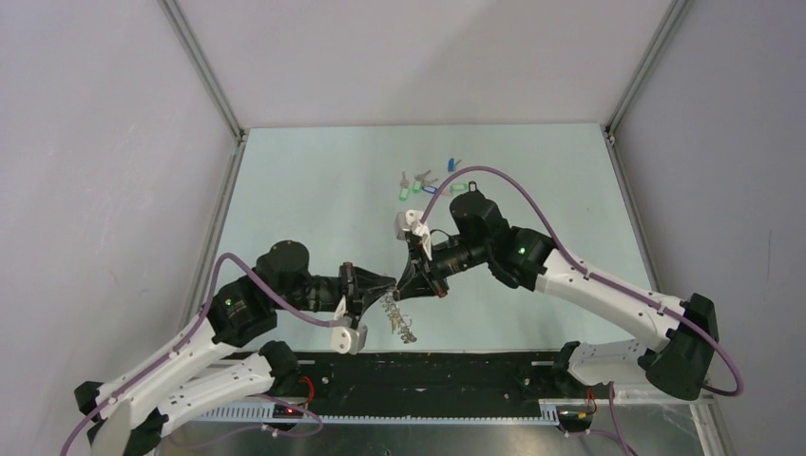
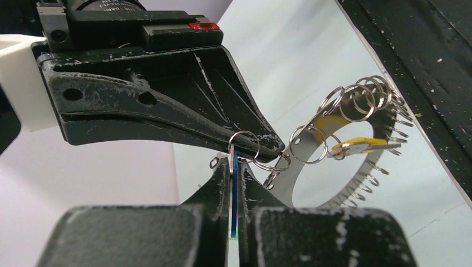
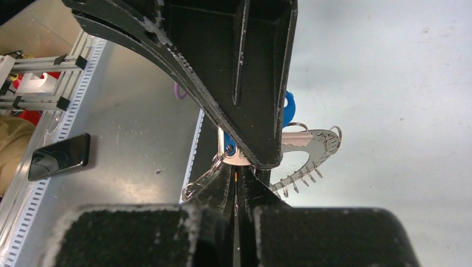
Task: Remove the keys from the keyring
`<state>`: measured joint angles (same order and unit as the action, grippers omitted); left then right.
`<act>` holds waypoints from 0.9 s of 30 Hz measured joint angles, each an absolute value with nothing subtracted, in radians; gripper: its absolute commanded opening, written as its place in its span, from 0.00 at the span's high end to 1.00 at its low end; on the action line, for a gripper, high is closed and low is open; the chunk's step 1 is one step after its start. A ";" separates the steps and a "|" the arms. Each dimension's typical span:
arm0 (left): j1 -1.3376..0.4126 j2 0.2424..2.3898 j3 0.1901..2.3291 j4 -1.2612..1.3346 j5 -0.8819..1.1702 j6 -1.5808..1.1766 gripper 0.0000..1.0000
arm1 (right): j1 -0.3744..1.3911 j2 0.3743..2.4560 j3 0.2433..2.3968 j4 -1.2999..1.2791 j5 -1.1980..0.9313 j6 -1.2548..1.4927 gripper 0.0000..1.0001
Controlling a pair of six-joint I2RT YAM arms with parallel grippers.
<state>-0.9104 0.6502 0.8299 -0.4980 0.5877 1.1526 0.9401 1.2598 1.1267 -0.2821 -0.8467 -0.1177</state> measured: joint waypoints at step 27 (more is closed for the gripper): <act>-0.905 0.632 0.799 -0.494 0.542 1.159 1.00 | 0.881 1.195 0.910 0.033 -0.650 0.432 1.00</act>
